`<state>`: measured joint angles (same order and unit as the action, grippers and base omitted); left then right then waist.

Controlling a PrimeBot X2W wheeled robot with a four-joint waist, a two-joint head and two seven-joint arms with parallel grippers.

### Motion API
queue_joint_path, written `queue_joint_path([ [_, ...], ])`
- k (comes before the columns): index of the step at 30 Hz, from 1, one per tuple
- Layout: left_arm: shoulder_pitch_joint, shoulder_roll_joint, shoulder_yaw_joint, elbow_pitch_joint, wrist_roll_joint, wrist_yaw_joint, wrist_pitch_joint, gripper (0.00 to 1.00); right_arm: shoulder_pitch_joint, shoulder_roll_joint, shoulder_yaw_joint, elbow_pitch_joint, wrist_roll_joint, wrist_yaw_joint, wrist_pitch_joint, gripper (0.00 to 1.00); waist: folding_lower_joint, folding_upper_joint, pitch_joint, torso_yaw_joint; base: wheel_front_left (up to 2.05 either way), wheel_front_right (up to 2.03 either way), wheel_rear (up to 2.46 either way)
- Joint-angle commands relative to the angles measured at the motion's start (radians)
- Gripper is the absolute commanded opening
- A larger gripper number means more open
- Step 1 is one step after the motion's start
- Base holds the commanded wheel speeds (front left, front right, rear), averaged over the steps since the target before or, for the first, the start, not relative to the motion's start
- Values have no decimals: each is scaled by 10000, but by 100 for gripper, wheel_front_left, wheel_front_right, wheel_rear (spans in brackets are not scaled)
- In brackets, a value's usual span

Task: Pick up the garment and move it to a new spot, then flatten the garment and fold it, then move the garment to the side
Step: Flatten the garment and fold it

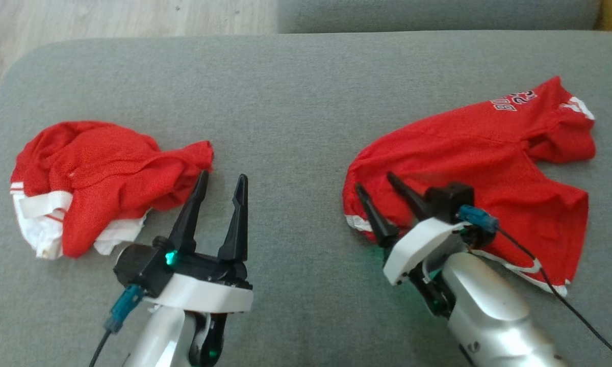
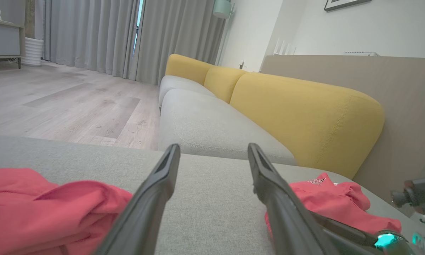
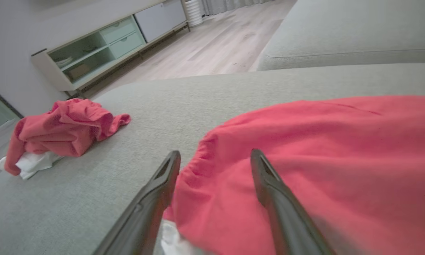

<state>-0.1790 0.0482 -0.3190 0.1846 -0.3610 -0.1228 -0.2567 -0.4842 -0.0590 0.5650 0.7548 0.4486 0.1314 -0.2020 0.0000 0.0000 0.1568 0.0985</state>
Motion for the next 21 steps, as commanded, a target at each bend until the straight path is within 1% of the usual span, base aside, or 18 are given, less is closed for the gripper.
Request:
queue_joint_path([
  [1,-249,20,376,-330,26,53,-51,100,-301,87,4,-209,-90,-7,-107,100,0,0,-39,-71,0,0,0],
  [5,-176,20,492,-401,-6,73,-51,100,7,-40,-696,36,-710,-7,-307,100,0,0,-174,-368,0,0,0],
  [9,-73,20,565,-468,-21,95,-51,100,670,-382,-1547,-585,-1103,-7,-456,100,0,0,-295,-707,0,0,0],
  [10,-37,20,575,-490,-24,97,-51,100,1109,-633,-2108,-1209,-1393,-7,-517,100,0,0,-340,-866,0,0,0],
  [13,37,20,585,-534,-39,85,-51,100,1980,-750,-3258,-2378,-1864,-7,-572,100,0,0,-408,-1130,0,0,0],
  [16,110,20,579,-570,-83,68,-51,100,2968,-587,-4547,-3754,-2434,-7,-590,100,0,0,-444,-1369,0,0,0],
  [18,135,20,599,-598,-121,56,-51,100,3634,-307,-5345,-4893,-2651,-7,-593,100,0,0,-443,-1508,0,0,0],
  [21,160,20,611,-620,-130,40,-51,100,4569,-33,-6082,-5986,-3024,-7,-594,100,0,0,-424,-1632,0,0,0],
])
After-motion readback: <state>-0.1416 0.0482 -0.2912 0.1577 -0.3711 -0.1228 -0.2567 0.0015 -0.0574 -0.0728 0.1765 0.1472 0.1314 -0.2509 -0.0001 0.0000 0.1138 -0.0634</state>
